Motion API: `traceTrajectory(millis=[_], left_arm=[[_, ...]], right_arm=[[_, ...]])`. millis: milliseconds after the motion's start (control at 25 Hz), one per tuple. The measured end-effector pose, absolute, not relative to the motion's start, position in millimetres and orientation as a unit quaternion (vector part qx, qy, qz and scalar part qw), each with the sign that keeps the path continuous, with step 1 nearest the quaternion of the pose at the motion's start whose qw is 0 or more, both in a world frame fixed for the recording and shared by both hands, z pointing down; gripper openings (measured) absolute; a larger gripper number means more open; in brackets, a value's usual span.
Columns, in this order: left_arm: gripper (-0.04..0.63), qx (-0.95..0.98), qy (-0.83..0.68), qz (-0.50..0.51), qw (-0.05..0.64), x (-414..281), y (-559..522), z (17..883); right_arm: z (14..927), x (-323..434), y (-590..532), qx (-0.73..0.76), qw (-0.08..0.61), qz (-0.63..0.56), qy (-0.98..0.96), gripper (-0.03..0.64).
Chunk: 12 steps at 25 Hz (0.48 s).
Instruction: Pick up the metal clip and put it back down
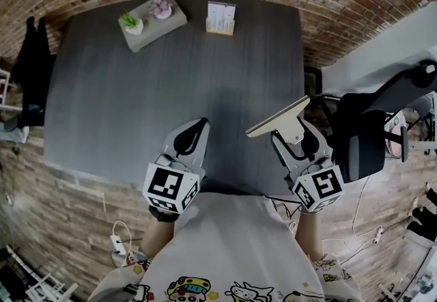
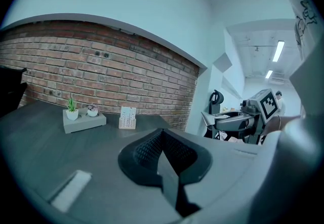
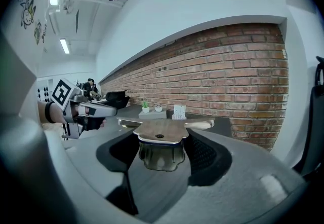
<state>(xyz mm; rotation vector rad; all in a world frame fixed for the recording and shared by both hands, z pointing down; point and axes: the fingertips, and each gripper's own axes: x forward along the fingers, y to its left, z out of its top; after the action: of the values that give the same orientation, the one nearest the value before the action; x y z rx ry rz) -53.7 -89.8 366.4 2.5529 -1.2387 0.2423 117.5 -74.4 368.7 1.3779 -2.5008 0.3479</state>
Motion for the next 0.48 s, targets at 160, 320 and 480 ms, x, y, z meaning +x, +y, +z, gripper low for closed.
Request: traceTrajectory(millis=[160,320,480], left_arm=[[-0.002,0.885,-0.430,0.094,0.155,-54.6,-88.9,375.4],[-0.002,0.881,-0.431,0.102,0.165,-56.8,-85.3,384.2],[-0.002,0.879,-0.431,0.111,0.171,-57.1,-84.0,390.4]], right_arm=[[383.5,111.5,-76.1,0.464,0.140,0.134,-0.865,0.285],[402.7,104.9,-74.4,0.453,0.144,0.158,-0.866,0.285],[422.8,98.1,-72.7,0.440,0.161,0.170,-0.867,0.285]])
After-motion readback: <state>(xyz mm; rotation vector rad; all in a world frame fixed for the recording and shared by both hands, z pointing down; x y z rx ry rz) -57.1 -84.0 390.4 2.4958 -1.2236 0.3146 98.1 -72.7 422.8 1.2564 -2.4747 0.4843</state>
